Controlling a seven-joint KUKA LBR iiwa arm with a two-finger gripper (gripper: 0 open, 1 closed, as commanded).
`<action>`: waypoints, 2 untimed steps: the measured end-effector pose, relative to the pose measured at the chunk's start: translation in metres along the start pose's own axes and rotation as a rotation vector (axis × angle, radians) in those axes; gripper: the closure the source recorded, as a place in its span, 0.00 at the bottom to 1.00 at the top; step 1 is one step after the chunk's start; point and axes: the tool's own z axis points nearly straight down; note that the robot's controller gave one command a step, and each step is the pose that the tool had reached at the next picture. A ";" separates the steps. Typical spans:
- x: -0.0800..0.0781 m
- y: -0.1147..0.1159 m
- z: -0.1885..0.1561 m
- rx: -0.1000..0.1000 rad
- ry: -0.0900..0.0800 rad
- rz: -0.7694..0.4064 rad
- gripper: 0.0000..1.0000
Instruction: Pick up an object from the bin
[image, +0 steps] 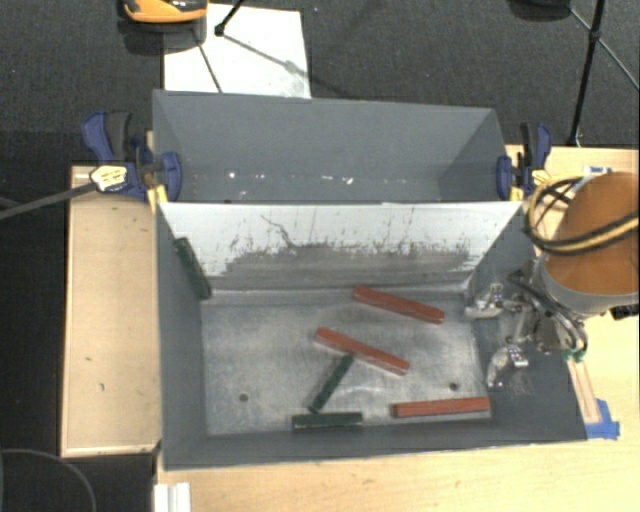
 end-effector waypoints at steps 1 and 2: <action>0.000 0.000 0.000 0.000 0.000 -0.001 0.00; -0.004 0.042 0.051 0.001 -0.007 0.055 0.00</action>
Offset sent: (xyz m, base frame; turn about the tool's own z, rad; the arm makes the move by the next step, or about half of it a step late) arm 0.0024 0.0642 -0.0775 0.0656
